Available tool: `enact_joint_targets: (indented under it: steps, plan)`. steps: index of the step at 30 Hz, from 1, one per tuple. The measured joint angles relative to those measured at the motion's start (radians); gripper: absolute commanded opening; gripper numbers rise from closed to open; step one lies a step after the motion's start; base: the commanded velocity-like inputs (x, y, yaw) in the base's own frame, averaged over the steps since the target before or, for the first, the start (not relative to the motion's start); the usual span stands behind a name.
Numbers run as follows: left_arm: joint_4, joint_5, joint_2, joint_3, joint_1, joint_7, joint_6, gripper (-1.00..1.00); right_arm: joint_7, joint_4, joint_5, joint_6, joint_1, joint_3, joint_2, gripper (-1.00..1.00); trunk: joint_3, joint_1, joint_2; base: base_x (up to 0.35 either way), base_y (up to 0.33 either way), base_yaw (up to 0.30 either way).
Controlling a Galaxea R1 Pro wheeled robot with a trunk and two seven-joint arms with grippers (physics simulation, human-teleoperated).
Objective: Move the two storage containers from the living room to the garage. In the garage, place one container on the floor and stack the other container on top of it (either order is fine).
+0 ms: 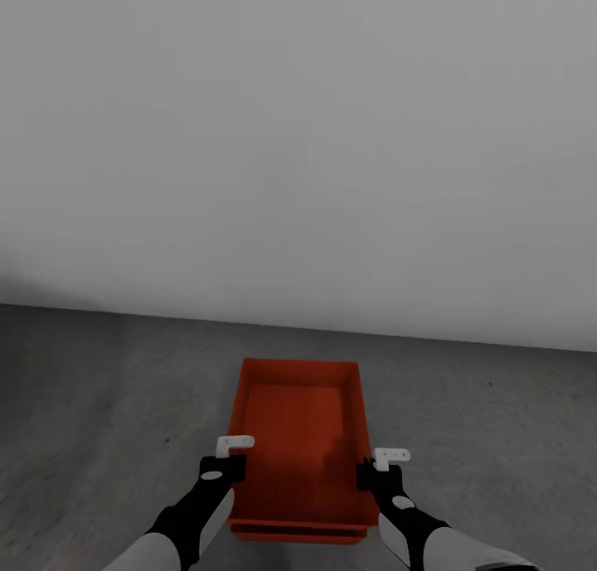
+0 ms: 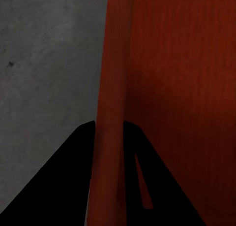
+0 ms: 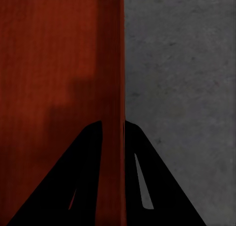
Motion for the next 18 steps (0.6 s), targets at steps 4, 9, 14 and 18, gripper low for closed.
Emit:
enact_joint_targets:
  steps: [4, 9, 14, 18]
  plan:
    - [0.0, 0.0, 0.0, 0.0, 0.0, 0.0, 0.0, -1.0, 0.0, 0.0, 0.0, 0.0, 0.0, 0.0, 0.0, -1.0, 0.0, 0.0, 0.0, 0.0, 0.0, 0.0]
    - [0.0, 0.0, 0.0, 0.0, 0.0, 0.0, 0.0, -1.0, 0.0, 0.0, 0.0, 0.0, 0.0, 0.0, 0.0, -1.0, 0.0, 0.0, 0.0, 0.0, 0.0, 0.0]
    - [0.001, 0.0, 0.0, 0.0, 0.0, 0.0, 0.0, -1.0, 0.0, 0.0, 0.001, 0.0, 0.0, -0.001, 0.0, -1.0, 0.0, 0.0, 0.0, 0.0, 0.0, 0.0]
    - [0.001, 0.0, 0.0, 0.001, 0.0, -0.001, 0.0, -1.0, 0.0, 0.0, -0.001, 0.002, 0.0, 0.002, 0.0, -1.0, 0.0, 0.0, 0.0, 0.0, 0.0, 0.0]
